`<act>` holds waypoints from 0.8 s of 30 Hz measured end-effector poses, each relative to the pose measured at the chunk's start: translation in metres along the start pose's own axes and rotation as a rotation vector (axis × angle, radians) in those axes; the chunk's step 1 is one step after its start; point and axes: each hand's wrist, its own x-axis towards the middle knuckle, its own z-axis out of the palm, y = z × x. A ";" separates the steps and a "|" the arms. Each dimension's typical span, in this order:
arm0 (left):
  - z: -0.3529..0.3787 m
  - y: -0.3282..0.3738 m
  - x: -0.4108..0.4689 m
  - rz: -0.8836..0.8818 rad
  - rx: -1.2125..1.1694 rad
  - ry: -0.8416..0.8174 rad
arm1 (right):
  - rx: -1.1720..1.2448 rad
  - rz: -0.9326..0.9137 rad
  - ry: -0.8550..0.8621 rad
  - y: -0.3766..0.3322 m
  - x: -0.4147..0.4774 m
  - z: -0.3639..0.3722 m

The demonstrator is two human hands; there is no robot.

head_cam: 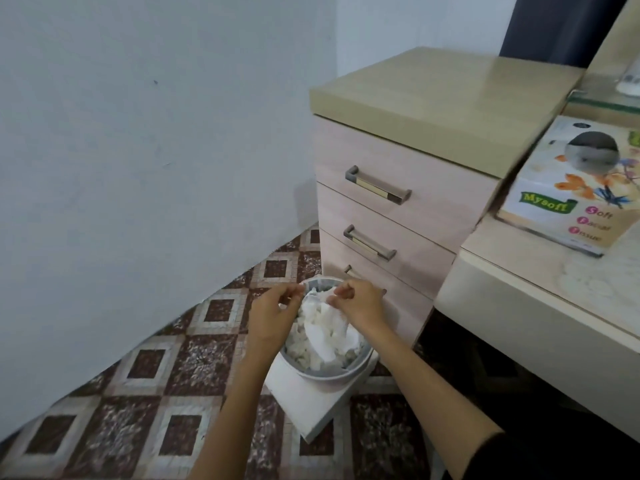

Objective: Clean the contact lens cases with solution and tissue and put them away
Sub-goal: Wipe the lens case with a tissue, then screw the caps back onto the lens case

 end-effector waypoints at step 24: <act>0.003 0.158 -0.002 0.344 -0.318 -0.104 | 0.316 -0.242 0.013 -0.079 -0.111 -0.178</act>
